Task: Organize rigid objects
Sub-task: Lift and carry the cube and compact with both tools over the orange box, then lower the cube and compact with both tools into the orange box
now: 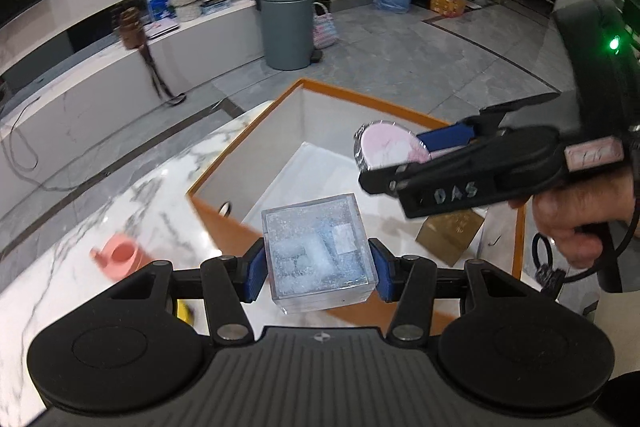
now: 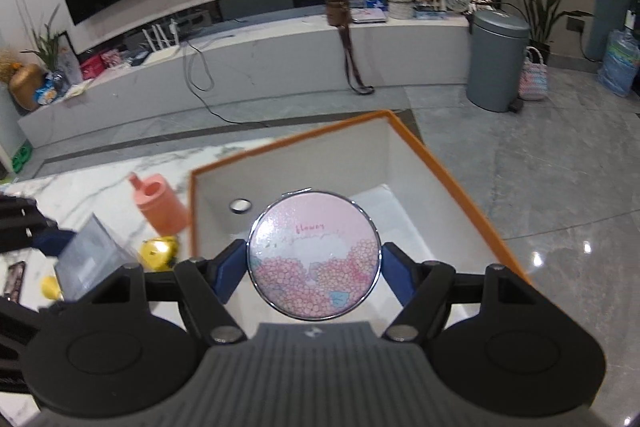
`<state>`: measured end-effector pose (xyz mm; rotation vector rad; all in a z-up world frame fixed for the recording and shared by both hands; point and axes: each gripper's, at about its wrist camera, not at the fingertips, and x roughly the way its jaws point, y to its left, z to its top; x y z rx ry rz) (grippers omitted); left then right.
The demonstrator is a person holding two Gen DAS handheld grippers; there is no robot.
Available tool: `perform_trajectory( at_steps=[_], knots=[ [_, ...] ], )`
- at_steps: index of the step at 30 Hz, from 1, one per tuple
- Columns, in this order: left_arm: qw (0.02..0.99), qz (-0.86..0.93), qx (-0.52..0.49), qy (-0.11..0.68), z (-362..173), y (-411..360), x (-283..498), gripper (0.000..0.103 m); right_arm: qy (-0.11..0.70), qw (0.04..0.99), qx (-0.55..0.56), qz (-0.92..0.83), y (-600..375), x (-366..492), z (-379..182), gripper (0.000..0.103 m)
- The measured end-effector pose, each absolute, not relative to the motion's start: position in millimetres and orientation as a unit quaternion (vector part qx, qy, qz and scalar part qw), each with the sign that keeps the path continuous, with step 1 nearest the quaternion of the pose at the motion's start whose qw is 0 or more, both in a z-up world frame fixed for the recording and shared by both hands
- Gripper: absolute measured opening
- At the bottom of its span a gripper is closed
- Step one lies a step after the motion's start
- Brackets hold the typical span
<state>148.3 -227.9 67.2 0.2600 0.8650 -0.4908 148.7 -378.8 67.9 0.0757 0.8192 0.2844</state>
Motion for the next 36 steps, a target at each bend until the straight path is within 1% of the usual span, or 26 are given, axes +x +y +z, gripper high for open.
perform_trajectory(
  at_steps=[5,16,26,31,36],
  knots=[
    [0.855,-0.26,0.163,0.419,57.4,-253.1,166.1,0.059,0.413,0.904,0.021,0.11,-392.8,157.3,55.2,0.072],
    [0.806,-0.289,0.257,0.448,13.9,-289.1,200.7,0.059,0.455,0.888,-0.004,0.073,-412.3,178.6,22.6,0.072],
    [0.795,-0.309,0.251,0.458,-7.5,-305.4,211.9,0.058,0.472,0.879,-0.02,0.066,-411.9,190.4,3.7,0.072],
    [0.783,-0.317,0.246,0.476,-18.1,-303.7,220.2,0.058,0.478,0.875,-0.036,0.066,-404.8,192.8,-0.8,0.071],
    [0.767,-0.325,0.261,0.488,-24.5,-310.5,224.9,0.058,0.49,0.868,-0.069,0.054,-396.0,194.0,-4.6,0.071]
  ],
)
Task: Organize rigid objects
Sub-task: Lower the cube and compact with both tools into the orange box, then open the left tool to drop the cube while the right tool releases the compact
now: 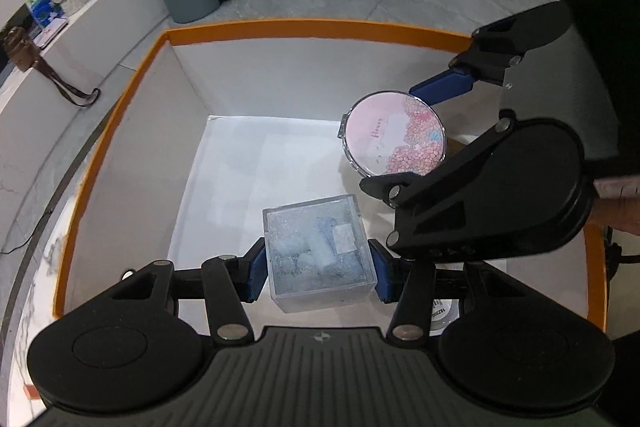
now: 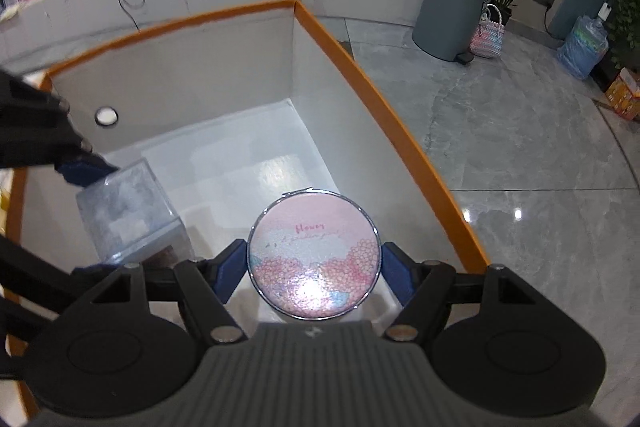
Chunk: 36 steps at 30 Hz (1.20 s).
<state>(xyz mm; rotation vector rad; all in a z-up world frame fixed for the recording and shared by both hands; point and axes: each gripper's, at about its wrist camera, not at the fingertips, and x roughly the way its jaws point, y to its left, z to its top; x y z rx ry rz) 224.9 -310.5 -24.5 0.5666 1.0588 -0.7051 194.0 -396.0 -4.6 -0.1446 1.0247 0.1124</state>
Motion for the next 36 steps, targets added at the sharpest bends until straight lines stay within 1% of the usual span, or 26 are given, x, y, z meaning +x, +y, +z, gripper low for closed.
perform_trajectory(
  at_steps=[12,22,23,26,34,36],
  knots=[
    [0.747,-0.331,0.267,0.511,-39.2,-314.7,231.4,0.058,0.512,0.849,-0.127,0.034,-386.1,196.0,-13.9,0.071],
    [0.74,-0.328,0.26,0.527,-51.2,-311.0,241.2,0.059,0.52,0.843,-0.136,0.033,-384.2,195.3,-16.5,0.072],
    [0.74,-0.327,0.259,0.528,-51.5,-311.0,241.7,0.061,0.52,0.842,-0.137,0.035,-384.1,195.0,-16.6,0.072],
    [0.738,-0.325,0.259,0.531,-52.0,-312.6,243.2,0.064,0.518,0.843,-0.138,0.036,-384.8,194.2,-16.2,0.072],
    [0.743,-0.323,0.263,0.524,-51.3,-314.4,237.8,0.067,0.518,0.844,-0.137,0.038,-384.2,193.7,-15.6,0.073],
    [0.746,-0.322,0.259,0.521,-47.1,-313.6,237.9,0.069,0.517,0.844,-0.141,0.035,-383.5,193.8,-15.1,0.075]
  ],
)
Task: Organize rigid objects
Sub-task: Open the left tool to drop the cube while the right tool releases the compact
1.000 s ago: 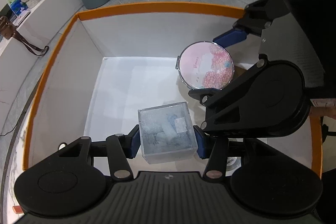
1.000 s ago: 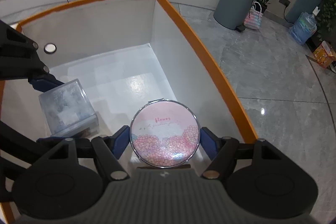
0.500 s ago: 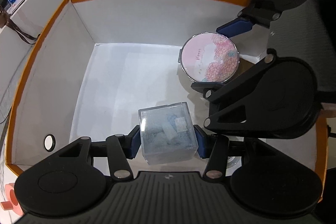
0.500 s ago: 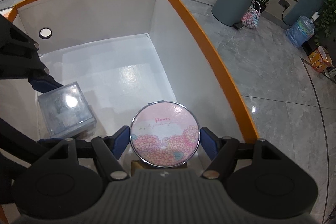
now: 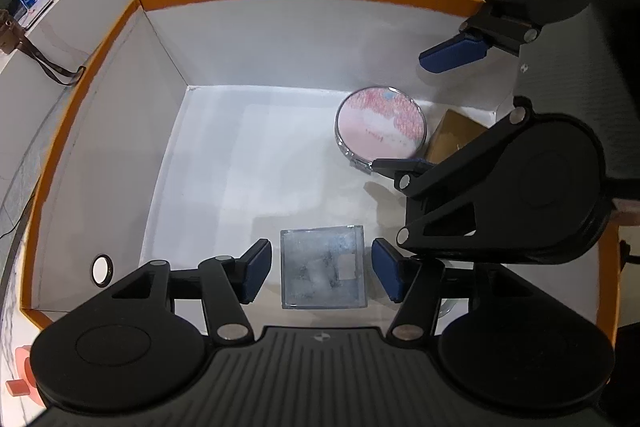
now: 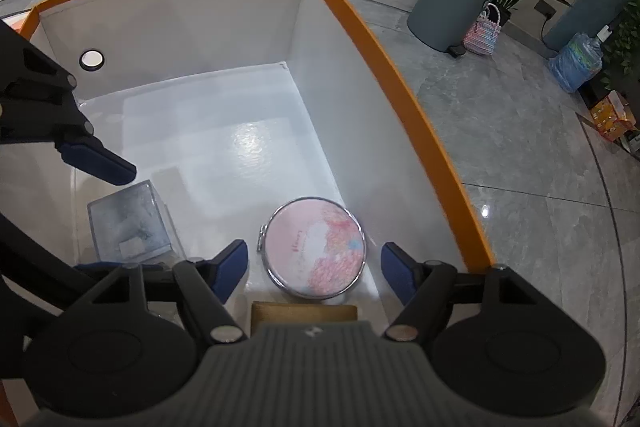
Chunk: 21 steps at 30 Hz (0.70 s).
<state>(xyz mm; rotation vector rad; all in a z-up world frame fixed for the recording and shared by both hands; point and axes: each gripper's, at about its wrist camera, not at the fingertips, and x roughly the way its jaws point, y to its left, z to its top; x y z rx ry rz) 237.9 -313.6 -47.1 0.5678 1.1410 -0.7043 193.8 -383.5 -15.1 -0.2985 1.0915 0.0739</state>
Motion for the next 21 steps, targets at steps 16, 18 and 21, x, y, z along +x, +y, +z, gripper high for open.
perform_trajectory(
  at_steps=[16,18,21],
  knots=[
    [0.779,-0.302,0.237,0.496,-6.6,-303.2,222.8,0.071,0.485,0.865,-0.129,0.022,-381.3,181.8,15.2,0.076],
    [0.783,-0.3,0.233,0.493,0.0,-299.3,221.5,0.071,0.477,0.87,-0.123,0.02,-380.4,180.1,22.5,0.076],
    [0.79,-0.294,0.227,0.487,8.6,-292.4,218.4,0.071,0.467,0.876,-0.117,0.023,-378.6,177.1,33.4,0.076]
  ],
)
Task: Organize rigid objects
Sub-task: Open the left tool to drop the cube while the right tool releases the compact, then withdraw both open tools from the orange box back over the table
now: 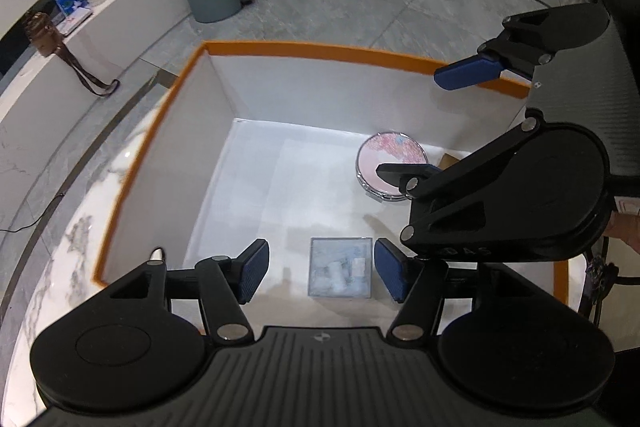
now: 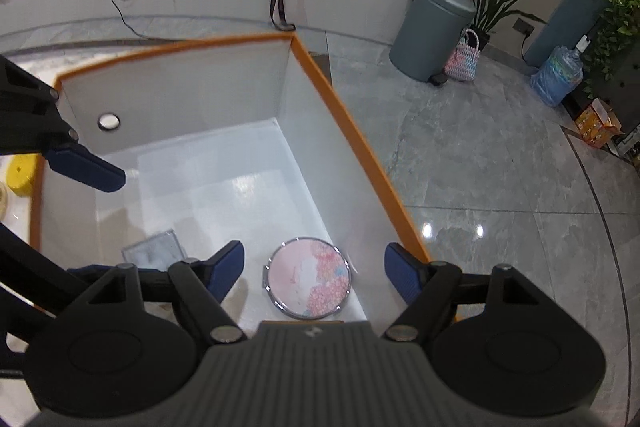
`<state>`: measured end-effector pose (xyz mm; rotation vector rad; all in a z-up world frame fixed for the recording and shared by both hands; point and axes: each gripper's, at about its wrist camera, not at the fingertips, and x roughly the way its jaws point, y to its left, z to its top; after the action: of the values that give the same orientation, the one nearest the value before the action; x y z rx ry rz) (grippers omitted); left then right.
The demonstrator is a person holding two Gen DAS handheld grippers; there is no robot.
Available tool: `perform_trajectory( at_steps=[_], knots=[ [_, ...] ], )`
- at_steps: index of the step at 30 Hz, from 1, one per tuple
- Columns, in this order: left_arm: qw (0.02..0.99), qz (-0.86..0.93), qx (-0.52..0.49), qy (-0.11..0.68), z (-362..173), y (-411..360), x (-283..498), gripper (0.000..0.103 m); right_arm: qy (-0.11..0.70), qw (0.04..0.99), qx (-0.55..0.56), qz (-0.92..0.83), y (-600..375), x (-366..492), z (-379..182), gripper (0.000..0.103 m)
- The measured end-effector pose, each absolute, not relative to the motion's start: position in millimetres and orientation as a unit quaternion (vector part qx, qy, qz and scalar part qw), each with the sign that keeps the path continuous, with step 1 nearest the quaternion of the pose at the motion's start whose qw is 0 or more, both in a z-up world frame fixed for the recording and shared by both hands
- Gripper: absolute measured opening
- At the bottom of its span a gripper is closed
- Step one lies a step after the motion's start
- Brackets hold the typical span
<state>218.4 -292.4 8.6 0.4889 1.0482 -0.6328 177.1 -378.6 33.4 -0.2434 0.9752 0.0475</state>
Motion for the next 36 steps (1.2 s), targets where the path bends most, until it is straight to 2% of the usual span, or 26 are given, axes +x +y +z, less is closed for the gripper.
perform_trajectory(
  at_steps=[20,36],
  knots=[
    [0.83,-0.242,0.188,0.466,59.1,-215.8,185.3,0.071,0.407,0.902,-0.123,0.074,-314.7,151.8,89.7,0.076],
    [0.853,-0.197,0.11,0.47,55.6,-137.1,138.1,0.073,0.39,0.891,-0.174,0.15,-233.7,117.8,96.1,0.076]
  ],
)
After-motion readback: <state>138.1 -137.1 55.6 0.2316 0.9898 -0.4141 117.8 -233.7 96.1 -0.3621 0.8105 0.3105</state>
